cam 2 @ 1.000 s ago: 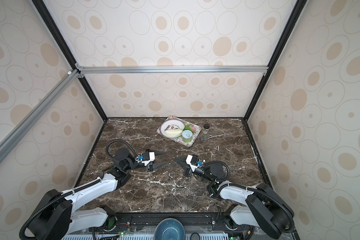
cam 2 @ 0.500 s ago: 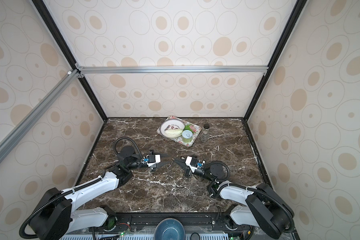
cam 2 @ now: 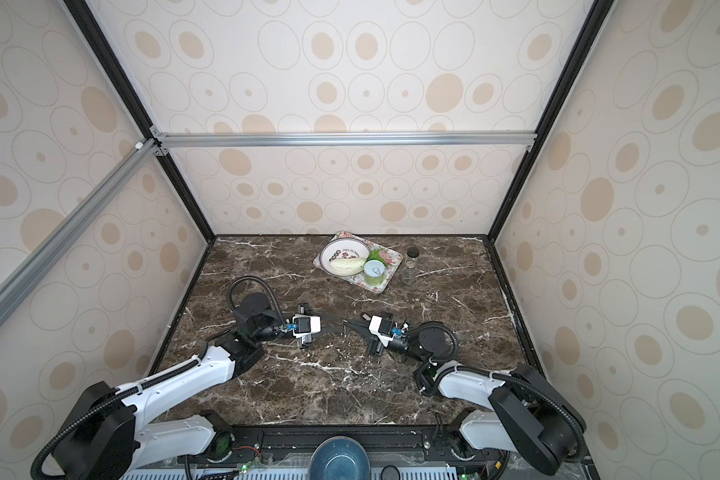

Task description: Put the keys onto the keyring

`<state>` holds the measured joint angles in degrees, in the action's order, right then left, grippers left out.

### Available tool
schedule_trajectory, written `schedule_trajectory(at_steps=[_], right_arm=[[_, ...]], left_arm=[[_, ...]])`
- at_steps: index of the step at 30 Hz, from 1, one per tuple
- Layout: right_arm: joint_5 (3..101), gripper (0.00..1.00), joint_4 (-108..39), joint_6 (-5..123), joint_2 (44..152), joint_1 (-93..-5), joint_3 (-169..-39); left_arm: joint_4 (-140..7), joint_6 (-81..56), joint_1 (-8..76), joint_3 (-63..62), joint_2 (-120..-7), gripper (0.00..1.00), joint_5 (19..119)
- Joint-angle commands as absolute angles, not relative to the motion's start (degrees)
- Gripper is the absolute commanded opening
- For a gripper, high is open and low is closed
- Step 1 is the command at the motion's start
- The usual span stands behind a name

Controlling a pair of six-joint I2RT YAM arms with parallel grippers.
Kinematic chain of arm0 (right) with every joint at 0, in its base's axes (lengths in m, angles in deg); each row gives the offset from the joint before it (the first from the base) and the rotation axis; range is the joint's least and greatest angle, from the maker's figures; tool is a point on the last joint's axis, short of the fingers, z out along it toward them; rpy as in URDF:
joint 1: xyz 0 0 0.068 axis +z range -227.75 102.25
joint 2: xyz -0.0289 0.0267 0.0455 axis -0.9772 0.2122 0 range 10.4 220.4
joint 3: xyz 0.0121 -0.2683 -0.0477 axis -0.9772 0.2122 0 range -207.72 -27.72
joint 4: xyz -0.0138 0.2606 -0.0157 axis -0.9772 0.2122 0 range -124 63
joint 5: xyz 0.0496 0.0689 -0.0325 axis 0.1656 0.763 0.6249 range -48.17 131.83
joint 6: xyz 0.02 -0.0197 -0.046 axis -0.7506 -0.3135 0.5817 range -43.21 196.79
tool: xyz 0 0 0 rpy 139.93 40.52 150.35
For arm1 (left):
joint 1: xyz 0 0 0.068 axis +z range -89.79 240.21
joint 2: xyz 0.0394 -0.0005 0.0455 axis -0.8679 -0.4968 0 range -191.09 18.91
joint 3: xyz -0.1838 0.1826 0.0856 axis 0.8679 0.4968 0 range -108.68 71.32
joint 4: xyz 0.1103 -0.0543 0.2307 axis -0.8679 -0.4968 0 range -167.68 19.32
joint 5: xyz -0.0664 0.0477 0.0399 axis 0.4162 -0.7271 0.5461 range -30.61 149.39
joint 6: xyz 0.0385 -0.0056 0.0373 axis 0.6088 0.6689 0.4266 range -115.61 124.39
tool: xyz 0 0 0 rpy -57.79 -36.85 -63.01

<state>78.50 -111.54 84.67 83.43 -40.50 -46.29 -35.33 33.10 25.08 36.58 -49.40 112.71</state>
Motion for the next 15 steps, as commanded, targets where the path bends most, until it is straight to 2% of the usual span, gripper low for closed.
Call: schedule_trajectory(at_steps=[1,4,12,15], right_arm=[[80.3,0.0,-114.7,85.6,83.6,-40.6,-46.7],[80.8,0.0,-114.8,85.6,83.4,-40.6,-46.7],[82.0,0.0,-114.7,85.3,83.8,-40.6,-47.1],[80.1,0.17,-114.5,85.4,83.2,-40.6,-46.4]], left_arm=[[-35.6,35.2,24.5,35.8,-48.7,0.08,114.4],[-36.5,35.9,24.5,35.4,-49.2,0.0,113.9],[-36.1,35.6,24.5,35.2,-49.3,0.0,114.3],[-36.0,35.0,24.5,35.1,-49.2,0.0,112.7]])
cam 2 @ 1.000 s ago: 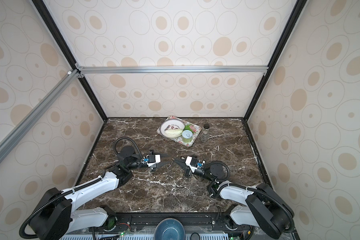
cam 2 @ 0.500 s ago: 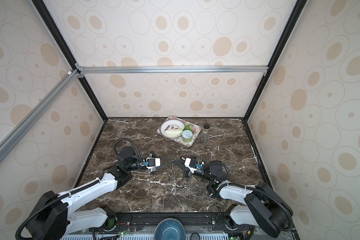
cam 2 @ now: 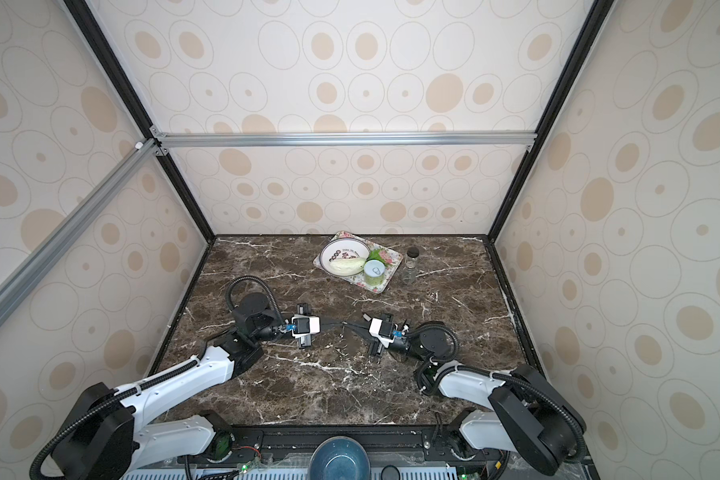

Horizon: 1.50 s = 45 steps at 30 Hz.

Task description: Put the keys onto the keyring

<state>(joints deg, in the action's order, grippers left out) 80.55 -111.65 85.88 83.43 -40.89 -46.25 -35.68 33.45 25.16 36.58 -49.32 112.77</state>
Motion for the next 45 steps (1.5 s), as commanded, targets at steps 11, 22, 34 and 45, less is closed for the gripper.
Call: schedule_trajectory(at_steps=[11,22,34,45], right_arm=[[63.7,0.26,-77.9,93.5,63.4,-40.6,-46.2],[56.7,0.25,-49.8,92.8,58.3,-40.7,-53.1],[59.3,0.24,-50.5,93.3,60.6,-40.6,-53.3],[59.7,0.22,-53.9,92.4,62.9,-40.9,-52.8]], left_arm=[[-40.3,37.0,23.4,32.6,-51.5,0.0,106.3],[-49.4,42.3,18.1,27.7,-55.6,0.0,92.9],[-51.7,44.0,16.1,26.0,-57.4,0.0,90.0],[-51.4,44.3,15.7,26.5,-56.5,0.0,90.3]])
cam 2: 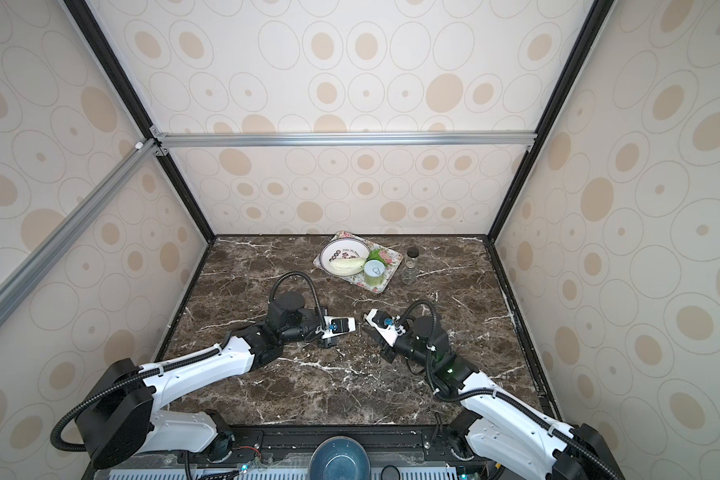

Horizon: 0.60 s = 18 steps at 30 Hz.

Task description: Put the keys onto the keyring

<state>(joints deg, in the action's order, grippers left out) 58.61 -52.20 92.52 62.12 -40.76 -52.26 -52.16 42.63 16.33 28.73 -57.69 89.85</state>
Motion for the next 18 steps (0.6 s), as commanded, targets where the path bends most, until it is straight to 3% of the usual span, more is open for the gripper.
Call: schedule_trajectory(at_steps=[1,9,18], right_arm=[[60.1,0.21,-54.0,92.4,63.5,-41.0,-52.9],[63.4,0.18,-54.5,92.0,66.1,-41.0,-54.2],[64.4,0.0,-55.6,91.8,66.5,-41.0,-54.0]], left_arm=[[-51.5,44.4,15.6,26.6,-56.5,0.0,90.3],[-51.2,44.6,15.5,26.9,-56.0,0.0,90.6],[-50.2,44.7,15.3,27.9,-55.1,0.0,91.2]])
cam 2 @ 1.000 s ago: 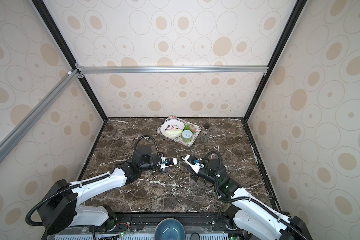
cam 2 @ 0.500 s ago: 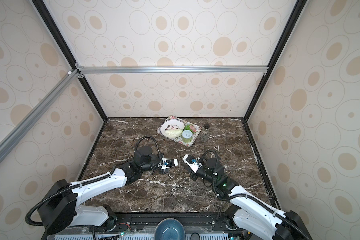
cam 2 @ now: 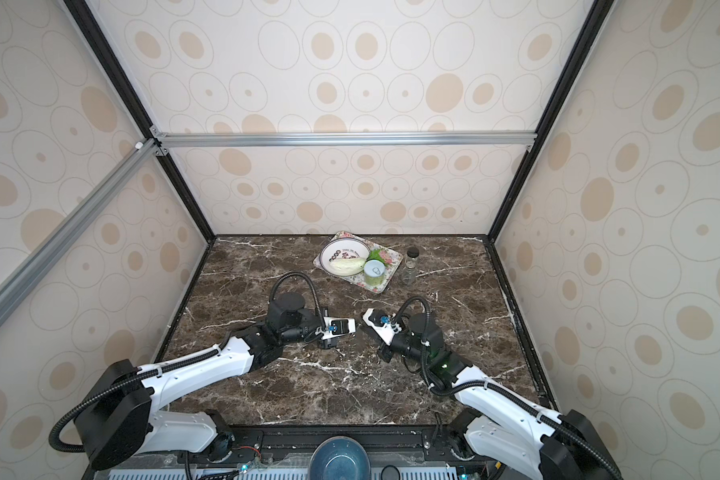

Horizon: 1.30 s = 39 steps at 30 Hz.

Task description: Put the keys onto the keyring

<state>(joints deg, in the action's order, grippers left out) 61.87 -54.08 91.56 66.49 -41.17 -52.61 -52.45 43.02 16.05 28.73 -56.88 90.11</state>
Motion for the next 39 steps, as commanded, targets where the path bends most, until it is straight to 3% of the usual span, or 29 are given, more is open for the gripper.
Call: schedule_trajectory(at_steps=[1,14,17,27,30,34,37,38,39], right_arm=[[64.6,0.0,-55.6,91.8,66.5,-41.0,-53.8],[64.4,0.0,-56.0,91.2,65.9,-41.0,-53.7],[63.6,0.11,-56.6,90.6,65.7,-41.0,-53.7],[64.8,0.14,-59.5,88.0,67.3,-41.1,-54.7],[65.5,0.13,-60.0,87.5,68.3,-41.0,-55.1],[64.5,0.0,-59.8,87.2,68.8,-41.0,-55.5],[62.1,0.0,-60.7,86.8,68.2,-41.0,-54.7],[61.3,0.0,-61.3,86.7,68.0,-41.0,-54.3],[60.7,0.0,-61.8,86.6,67.7,-41.1,-53.9]], left_arm=[[-50.1,44.7,15.4,28.0,-54.9,0.0,91.3],[-49.9,44.8,15.3,28.4,-54.4,0.0,91.5],[-49.8,44.8,15.3,28.4,-54.4,0.0,91.6],[-50.0,44.9,15.3,28.3,-54.6,0.0,91.9],[-50.0,44.9,15.2,28.3,-54.6,0.0,92.0],[-50.0,44.9,15.2,28.3,-54.5,0.0,91.8],[-48.9,44.3,15.2,28.6,-54.2,0.0,90.8],[-48.5,43.9,15.2,28.7,-54.1,0.01,90.2],[-48.1,43.3,15.2,28.8,-53.8,0.1,89.7]])
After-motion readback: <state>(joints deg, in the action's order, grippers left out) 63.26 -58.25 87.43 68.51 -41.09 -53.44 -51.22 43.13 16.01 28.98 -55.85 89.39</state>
